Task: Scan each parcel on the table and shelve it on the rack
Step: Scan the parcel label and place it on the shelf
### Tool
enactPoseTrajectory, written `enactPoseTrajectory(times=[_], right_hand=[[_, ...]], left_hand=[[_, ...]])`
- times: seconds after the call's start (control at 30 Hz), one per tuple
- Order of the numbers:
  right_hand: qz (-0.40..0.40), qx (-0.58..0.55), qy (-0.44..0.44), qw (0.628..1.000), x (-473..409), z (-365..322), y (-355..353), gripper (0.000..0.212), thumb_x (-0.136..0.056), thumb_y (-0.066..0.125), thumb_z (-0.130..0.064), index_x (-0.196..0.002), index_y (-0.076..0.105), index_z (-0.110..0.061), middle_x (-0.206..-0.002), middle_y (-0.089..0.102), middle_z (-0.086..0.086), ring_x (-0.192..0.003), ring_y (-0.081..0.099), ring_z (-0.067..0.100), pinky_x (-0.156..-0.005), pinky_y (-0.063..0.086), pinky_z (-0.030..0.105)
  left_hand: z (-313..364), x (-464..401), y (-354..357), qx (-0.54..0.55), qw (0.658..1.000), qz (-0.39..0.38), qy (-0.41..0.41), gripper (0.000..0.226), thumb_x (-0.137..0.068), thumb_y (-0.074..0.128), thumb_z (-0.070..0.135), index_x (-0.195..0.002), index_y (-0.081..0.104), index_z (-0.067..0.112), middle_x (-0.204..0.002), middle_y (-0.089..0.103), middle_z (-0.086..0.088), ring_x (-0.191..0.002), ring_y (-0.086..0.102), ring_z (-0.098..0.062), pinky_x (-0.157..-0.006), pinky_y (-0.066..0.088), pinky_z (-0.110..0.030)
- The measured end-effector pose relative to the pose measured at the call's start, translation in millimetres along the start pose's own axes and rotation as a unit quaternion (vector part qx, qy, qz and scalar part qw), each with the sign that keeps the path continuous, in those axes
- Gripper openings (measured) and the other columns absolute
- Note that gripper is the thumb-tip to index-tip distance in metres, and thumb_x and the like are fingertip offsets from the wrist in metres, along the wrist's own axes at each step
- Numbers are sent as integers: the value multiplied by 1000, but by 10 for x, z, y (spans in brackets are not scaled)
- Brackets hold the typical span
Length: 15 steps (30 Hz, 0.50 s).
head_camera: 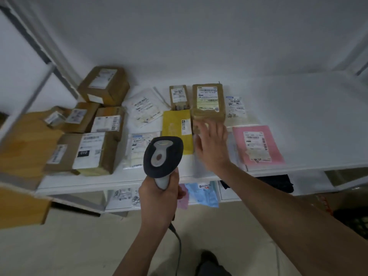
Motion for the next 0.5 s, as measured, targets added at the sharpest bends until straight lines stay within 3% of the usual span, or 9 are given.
enactPoseTrajectory(times=[0.1, 0.27, 0.4, 0.5], right_hand=[[-14, -17, -66, 998, 65, -826, 225, 42, -92, 42, -23, -133, 49, -17, -128, 50, 11, -113, 44, 32, -99, 36, 46], [-60, -65, -148, 985, 413, -2367, 849, 36, -96, 42, -21, -131, 47, -15, -125, 52, 12, -112, 47, 31, -96, 36, 41], [-119, -112, -196, 967, 745, -3647, 1384, 33, -97, 40, -20, -130, 46, -17, -124, 51, 9, -110, 48, 28, -94, 36, 37], [-175, -149, -222, 947, 965, -4531, 1759, 34, -96, 41, -19, -130, 48, -15, -124, 49, 7, -111, 46, 26, -91, 42, 39]], left_hand=[[-93, -140, -697, 8, 999, 33, 7, 40, -93, 62, 25, -60, 65, 3, -51, 67, -4, -50, 66, -17, -56, 53, -28], [-415, -304, -2072, 23, 997, 78, 15, 35, -94, 61, 21, -68, 64, -2, -54, 66, -12, -49, 67, -10, -45, 46, -12], [-779, -382, -3321, 12, 993, 120, 4, 33, -95, 60, 21, -74, 62, -4, -61, 67, -17, -49, 66, -7, -40, 44, -14], [-1011, -436, -4234, -6, 985, 172, -8, 40, -96, 59, 25, -71, 62, -7, -58, 67, -13, -50, 66, -8, -45, 48, -16]])
Point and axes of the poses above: each hand's wrist, its own x-axis away from the middle knuckle, its own y-axis out of the palm, z = x × y, the point moved 8 cm from there along -x, towards the middle knuckle
